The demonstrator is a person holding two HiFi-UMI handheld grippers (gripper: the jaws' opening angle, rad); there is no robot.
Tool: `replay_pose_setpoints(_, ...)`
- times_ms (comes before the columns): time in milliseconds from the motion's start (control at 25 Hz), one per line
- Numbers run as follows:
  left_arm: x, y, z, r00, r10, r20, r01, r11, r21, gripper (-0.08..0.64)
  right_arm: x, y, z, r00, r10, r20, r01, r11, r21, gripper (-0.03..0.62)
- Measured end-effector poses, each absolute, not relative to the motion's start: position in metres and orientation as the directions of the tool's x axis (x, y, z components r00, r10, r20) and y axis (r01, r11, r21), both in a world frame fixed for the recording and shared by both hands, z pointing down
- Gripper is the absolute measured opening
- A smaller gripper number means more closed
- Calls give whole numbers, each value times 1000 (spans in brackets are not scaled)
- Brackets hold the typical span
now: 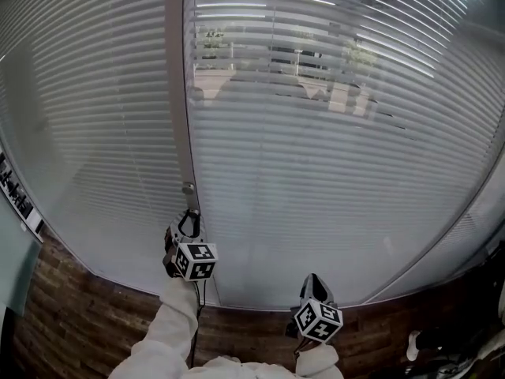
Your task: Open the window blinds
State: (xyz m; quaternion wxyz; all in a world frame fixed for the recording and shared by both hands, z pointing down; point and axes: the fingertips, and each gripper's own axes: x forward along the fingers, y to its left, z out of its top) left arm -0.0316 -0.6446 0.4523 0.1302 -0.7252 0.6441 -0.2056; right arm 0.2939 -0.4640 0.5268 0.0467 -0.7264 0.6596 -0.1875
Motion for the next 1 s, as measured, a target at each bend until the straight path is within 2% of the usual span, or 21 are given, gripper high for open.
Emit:
replay_pose_setpoints(200,-34,-644,449,111,-983,148,-971,-139,-196,121,297,-464,525,60,-976,210,-939,-127,-318,12)
replay_pose_setpoints(440,-33,-639,450,127,-978,167,-992,-128,5,121,297,-461,528,51,-975,216,-940,-120,-320,12)
replay_pose_setpoints(760,-35,-642,448,142,-976,168,-976,-110,189,121,298,-465,529,50,-975,215,-940,-119,-321,12)
replay_pose_setpoints(1000,-34,-637,449,133,-978,161,-970,-96,222,121,307,-456,530,62,-974,216,-939,-130,-319,12)
